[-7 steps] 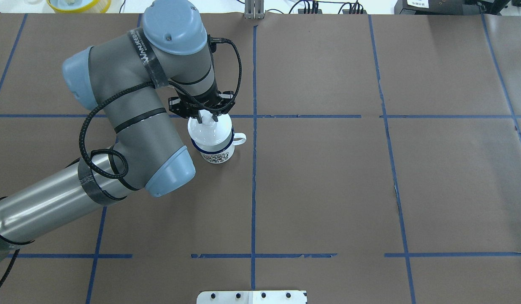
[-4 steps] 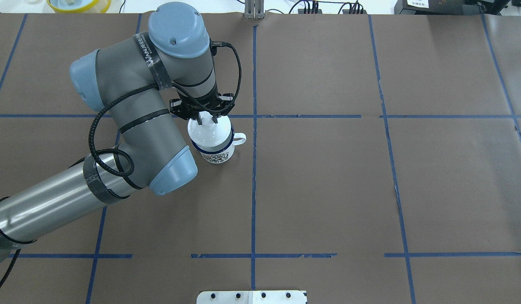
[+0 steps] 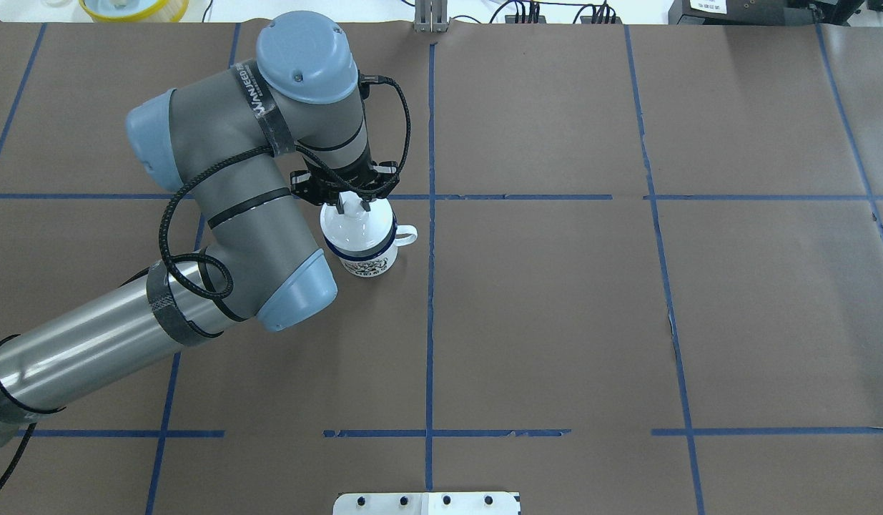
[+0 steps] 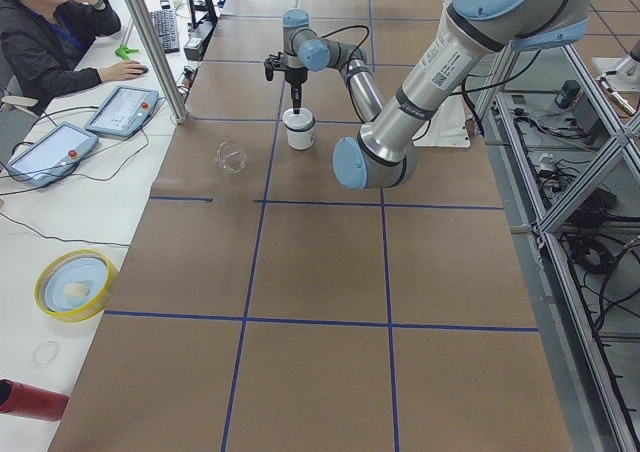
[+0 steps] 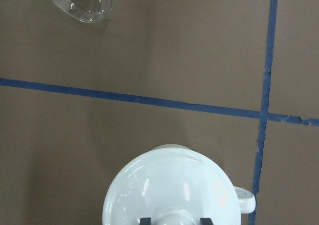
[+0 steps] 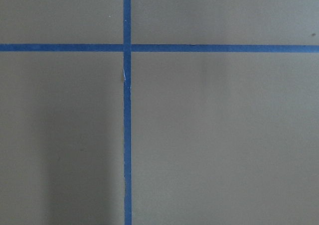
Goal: Remove funnel from cup
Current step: 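Lower the white lid onto the mug with the left gripper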
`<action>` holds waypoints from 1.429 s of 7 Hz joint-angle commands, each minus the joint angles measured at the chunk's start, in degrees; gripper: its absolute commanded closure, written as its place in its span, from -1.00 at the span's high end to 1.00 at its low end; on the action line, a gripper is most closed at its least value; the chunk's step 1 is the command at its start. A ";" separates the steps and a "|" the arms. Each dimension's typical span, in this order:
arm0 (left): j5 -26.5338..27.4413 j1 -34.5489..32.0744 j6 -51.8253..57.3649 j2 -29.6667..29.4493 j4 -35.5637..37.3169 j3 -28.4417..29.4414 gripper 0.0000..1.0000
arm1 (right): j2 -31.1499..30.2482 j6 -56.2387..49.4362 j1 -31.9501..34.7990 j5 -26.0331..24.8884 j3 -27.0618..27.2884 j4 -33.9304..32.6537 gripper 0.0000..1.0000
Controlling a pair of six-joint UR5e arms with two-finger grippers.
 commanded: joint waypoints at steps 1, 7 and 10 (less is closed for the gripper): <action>0.00 0.23 -0.07 0.27 -0.67 0.31 -1.00 | 0.00 0.00 0.00 0.00 0.00 0.00 1.00; -2.11 0.23 -0.07 0.53 -0.58 -0.74 -1.00 | 0.00 0.00 0.00 0.00 0.00 0.00 1.00; -2.11 0.23 -0.07 1.14 -0.58 -0.74 -1.00 | 0.00 0.00 0.00 0.00 0.00 0.00 1.00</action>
